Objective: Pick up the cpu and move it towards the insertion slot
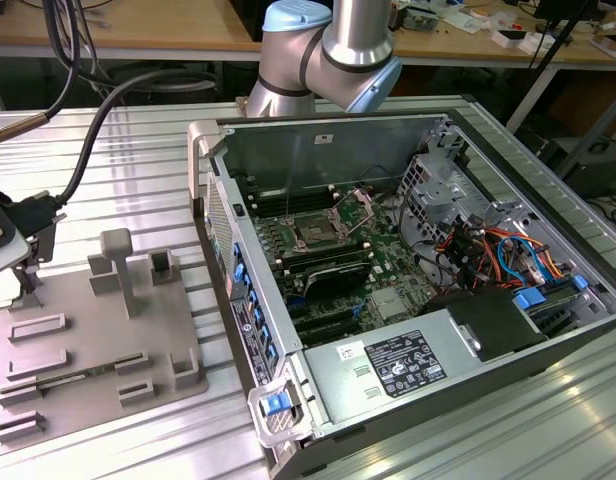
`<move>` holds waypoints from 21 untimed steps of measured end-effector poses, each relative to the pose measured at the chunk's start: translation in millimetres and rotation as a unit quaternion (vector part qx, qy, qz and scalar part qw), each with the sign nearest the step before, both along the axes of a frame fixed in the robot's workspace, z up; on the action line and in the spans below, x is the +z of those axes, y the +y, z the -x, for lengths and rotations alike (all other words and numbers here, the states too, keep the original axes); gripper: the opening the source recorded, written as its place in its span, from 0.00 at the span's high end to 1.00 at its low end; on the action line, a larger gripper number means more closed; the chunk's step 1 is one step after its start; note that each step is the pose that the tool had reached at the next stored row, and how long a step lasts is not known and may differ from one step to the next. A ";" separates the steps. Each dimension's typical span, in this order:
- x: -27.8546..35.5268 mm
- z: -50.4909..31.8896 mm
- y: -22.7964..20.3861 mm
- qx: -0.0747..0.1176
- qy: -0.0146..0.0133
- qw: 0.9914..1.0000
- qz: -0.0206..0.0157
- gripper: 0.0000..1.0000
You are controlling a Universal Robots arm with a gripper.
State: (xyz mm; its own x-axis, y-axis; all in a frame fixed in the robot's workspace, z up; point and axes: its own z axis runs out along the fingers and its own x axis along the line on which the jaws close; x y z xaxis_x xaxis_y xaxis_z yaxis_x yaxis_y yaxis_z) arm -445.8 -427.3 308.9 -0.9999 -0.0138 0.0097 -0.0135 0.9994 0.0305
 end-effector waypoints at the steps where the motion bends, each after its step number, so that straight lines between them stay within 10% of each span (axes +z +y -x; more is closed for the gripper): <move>1: 0.4 0.0 0.0 0.000 0.000 1.000 0.000 0.45; 21: 4.1 -0.1 -0.1 0.000 0.000 1.000 0.000 0.45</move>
State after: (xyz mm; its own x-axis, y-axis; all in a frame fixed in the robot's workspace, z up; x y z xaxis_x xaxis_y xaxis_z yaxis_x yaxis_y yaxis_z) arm -445.8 -427.4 313.1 -0.9999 -0.0138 0.0096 -0.0135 0.9994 0.0306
